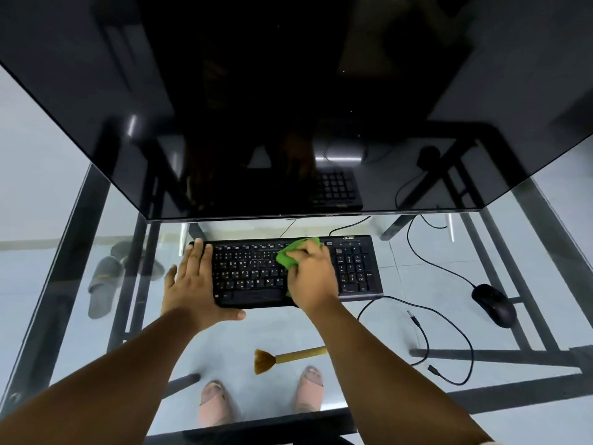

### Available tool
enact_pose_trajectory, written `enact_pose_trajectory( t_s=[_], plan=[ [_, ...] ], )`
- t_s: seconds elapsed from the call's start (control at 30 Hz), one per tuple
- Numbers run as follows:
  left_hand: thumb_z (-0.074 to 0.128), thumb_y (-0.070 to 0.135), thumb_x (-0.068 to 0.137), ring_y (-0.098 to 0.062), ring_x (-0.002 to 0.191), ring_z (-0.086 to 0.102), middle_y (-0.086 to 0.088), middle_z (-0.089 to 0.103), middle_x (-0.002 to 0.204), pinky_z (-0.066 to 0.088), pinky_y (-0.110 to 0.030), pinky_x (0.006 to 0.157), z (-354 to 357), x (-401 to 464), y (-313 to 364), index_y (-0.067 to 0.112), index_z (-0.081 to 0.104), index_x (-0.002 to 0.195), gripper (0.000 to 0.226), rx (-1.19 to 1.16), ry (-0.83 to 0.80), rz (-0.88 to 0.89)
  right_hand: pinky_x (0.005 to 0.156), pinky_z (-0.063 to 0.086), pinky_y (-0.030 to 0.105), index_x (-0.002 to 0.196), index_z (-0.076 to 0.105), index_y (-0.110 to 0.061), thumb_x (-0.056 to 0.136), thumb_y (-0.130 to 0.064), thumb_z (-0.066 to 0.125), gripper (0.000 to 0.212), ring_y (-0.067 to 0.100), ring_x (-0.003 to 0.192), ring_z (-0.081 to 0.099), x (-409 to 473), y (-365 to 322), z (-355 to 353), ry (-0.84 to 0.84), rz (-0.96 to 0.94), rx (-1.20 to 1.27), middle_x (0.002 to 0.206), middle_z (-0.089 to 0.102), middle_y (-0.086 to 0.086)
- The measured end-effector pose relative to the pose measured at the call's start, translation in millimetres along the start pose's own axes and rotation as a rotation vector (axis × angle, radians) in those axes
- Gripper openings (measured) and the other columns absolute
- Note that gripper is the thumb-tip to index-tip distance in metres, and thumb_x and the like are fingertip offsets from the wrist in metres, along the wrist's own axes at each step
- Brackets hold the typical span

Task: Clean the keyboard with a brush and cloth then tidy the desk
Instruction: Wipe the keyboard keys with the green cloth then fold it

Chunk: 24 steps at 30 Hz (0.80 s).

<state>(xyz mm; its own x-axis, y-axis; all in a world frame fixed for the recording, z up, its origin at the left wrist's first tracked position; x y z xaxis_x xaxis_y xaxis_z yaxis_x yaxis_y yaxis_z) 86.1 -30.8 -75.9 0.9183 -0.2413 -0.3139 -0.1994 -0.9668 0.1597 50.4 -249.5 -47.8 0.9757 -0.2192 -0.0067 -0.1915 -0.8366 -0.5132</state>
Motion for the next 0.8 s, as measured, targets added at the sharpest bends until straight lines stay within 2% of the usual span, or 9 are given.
enact_pose_trajectory(
  t_s=[0.1,0.2,0.33,0.47,0.53,0.6,0.7,0.8],
  plan=[
    [0.063,0.089,0.038,-0.018,0.149,-0.010,0.000,-0.014,0.161,0.005,-0.045,0.122,-0.8,0.4,-11.1,0.016,-0.012,0.152,0.154,-0.001,-0.024,-0.002,0.074,0.055,0.027,0.104,0.073,-0.022,0.089,-0.011,0.055,0.026,0.018,0.106,0.046,0.0,28.5,-15.6,0.118,0.195,-0.020,0.115,0.056,-0.004],
    [0.064,0.088,0.038,-0.017,0.149,0.001,0.001,-0.004,0.162,0.009,-0.042,0.121,-7.3,3.0,-16.6,0.017,-0.006,0.153,0.152,0.016,-0.027,0.031,0.078,0.052,0.029,0.104,0.073,-0.013,0.087,-0.006,0.056,0.025,0.024,0.105,0.048,1.2,37.7,-19.2,0.176,0.274,-0.038,0.116,0.057,0.002],
    [0.071,0.082,0.038,-0.017,0.148,0.011,0.004,0.005,0.162,0.014,-0.039,0.120,-16.6,7.2,-18.5,0.020,0.000,0.153,0.149,0.005,-0.042,0.062,0.090,0.049,0.026,0.110,0.071,-0.012,0.091,-0.014,0.055,0.025,0.020,0.105,0.045,12.1,0.1,5.7,0.082,0.176,-0.050,0.115,0.055,0.001],
    [0.075,0.077,0.038,-0.016,0.144,0.019,0.007,0.011,0.159,0.019,-0.038,0.117,-23.7,9.4,-20.6,0.022,0.005,0.153,0.146,0.018,-0.051,0.092,0.087,0.052,0.030,0.111,0.070,-0.012,0.090,-0.012,0.054,0.026,0.020,0.111,0.042,17.3,-41.5,28.4,-0.048,0.016,0.000,0.114,0.051,-0.001],
    [0.075,0.077,0.038,-0.016,0.144,0.021,0.008,0.012,0.159,0.019,-0.038,0.116,-25.7,9.4,-22.1,0.023,0.006,0.153,0.145,0.028,-0.048,0.109,0.081,0.054,0.030,0.111,0.071,-0.017,0.091,-0.013,0.053,0.027,0.017,0.113,0.041,16.9,-45.2,29.5,-0.091,-0.023,-0.018,0.116,0.050,-0.004],
    [0.076,0.076,0.038,-0.016,0.144,0.020,0.008,0.011,0.159,0.019,-0.038,0.116,-26.0,9.2,-23.6,0.023,0.006,0.153,0.145,0.030,-0.054,0.121,0.077,0.056,0.031,0.108,0.072,-0.023,0.091,-0.013,0.053,0.027,0.015,0.111,0.042,15.4,-32.2,21.9,-0.066,0.024,-0.030,0.116,0.051,-0.007],
    [0.078,0.074,0.040,-0.016,0.144,0.019,0.008,0.010,0.159,0.018,-0.038,0.117,-25.1,8.7,-25.2,0.024,0.004,0.153,0.143,0.005,-0.060,0.132,0.086,0.053,0.029,0.107,0.073,-0.020,0.092,-0.011,0.052,0.028,0.018,0.108,0.043,10.4,-7.6,8.1,0.041,0.163,-0.024,0.116,0.053,-0.005],
    [0.079,0.073,0.041,-0.016,0.146,0.016,0.008,0.007,0.161,0.016,-0.038,0.118,-25.9,9.7,-27.8,0.024,0.001,0.153,0.144,-0.010,-0.074,0.137,0.090,0.047,0.022,0.108,0.073,-0.018,0.091,-0.010,0.053,0.027,0.017,0.108,0.042,11.5,-21.4,17.2,0.029,0.147,-0.033,0.115,0.052,-0.005]
  ],
)
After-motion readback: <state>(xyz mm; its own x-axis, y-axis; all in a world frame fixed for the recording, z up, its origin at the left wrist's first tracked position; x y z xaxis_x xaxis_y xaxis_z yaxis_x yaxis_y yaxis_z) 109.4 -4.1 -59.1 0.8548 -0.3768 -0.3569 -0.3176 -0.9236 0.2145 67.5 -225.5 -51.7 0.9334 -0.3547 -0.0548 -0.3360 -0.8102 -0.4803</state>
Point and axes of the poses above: each hand's wrist, its own x-axis towards the middle knuckle, its own z-axis out of the palm, y = z × x, the point moved 8 cm from there along x, towards the middle knuckle
